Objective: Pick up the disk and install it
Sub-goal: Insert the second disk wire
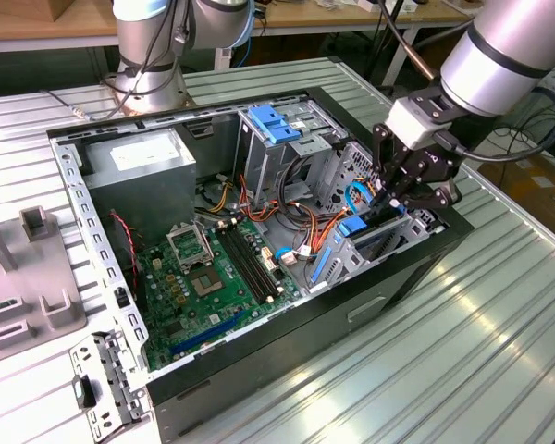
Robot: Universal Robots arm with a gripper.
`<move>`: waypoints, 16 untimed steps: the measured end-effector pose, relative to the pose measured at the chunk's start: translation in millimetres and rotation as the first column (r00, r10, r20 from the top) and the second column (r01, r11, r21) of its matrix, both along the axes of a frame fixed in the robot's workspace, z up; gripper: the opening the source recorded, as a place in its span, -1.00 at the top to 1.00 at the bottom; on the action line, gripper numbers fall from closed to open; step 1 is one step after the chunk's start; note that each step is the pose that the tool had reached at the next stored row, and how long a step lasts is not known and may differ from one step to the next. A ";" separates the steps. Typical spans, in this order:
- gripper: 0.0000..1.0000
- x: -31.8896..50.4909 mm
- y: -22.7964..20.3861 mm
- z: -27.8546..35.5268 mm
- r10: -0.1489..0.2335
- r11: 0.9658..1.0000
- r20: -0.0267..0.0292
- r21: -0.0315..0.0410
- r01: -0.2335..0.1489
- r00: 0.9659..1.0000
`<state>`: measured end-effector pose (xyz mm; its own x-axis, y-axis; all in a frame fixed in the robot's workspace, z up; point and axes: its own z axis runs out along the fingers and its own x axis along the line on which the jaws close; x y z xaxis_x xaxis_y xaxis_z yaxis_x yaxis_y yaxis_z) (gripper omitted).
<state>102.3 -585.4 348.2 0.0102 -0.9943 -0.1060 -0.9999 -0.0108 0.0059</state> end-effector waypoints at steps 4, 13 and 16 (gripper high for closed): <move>0.68 -1.0 0.0 -1.1 0.000 1.000 0.000 0.000 0.000 1.000; 0.68 -6.3 -4.3 -2.6 0.002 1.000 0.000 0.001 -0.002 1.000; 0.68 -5.2 -4.3 0.6 0.004 1.000 0.000 0.006 -0.004 1.000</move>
